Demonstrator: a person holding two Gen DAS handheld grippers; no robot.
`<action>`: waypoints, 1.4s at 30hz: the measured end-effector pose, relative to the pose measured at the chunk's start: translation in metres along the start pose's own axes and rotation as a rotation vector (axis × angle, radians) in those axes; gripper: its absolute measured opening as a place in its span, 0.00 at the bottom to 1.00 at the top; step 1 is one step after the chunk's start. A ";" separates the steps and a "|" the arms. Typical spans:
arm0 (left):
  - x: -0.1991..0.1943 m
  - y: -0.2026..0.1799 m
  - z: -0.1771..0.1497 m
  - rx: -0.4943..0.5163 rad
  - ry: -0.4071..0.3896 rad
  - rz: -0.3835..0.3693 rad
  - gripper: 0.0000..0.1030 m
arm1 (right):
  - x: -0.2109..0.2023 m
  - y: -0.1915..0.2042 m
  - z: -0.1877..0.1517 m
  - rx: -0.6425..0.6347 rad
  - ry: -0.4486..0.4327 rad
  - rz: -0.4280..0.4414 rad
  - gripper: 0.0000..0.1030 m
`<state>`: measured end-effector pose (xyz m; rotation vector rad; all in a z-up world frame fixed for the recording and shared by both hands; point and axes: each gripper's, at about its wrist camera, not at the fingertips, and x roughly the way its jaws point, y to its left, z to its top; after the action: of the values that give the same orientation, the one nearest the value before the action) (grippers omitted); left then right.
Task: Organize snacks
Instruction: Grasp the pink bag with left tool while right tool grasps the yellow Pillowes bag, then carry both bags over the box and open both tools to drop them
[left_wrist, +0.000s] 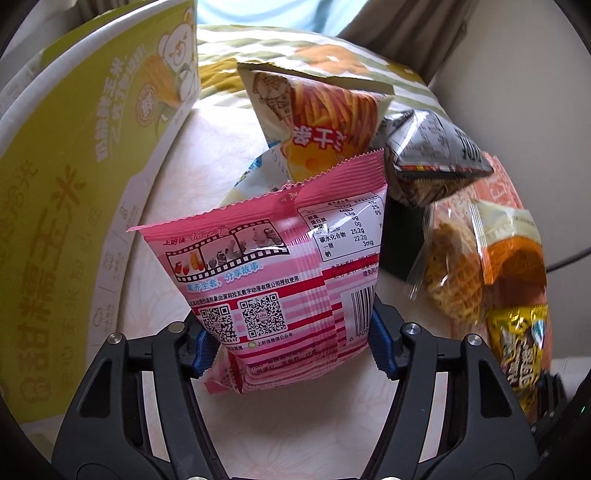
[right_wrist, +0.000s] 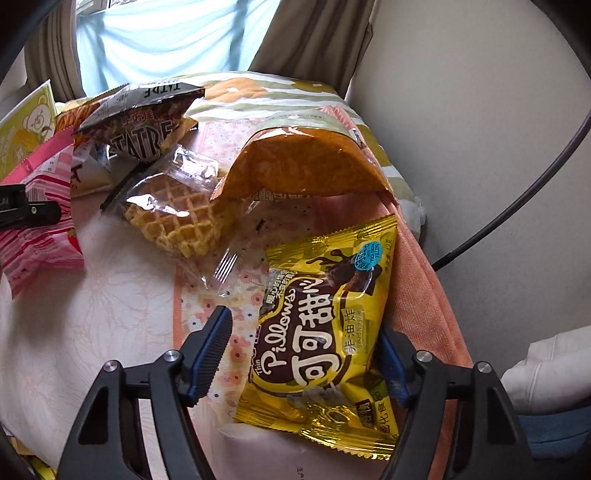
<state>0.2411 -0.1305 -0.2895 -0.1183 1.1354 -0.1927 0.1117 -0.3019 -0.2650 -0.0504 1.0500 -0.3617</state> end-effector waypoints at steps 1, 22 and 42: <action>-0.001 0.000 -0.002 0.013 -0.002 0.004 0.62 | 0.001 0.000 0.000 -0.001 0.004 0.003 0.58; -0.069 -0.017 -0.001 0.068 -0.082 -0.020 0.61 | -0.060 -0.015 0.023 0.039 -0.054 0.081 0.49; -0.199 0.095 0.076 -0.019 -0.278 0.010 0.62 | -0.175 0.080 0.118 -0.045 -0.254 0.371 0.49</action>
<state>0.2373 0.0042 -0.0988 -0.1515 0.8611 -0.1508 0.1567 -0.1866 -0.0761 0.0566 0.7946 0.0061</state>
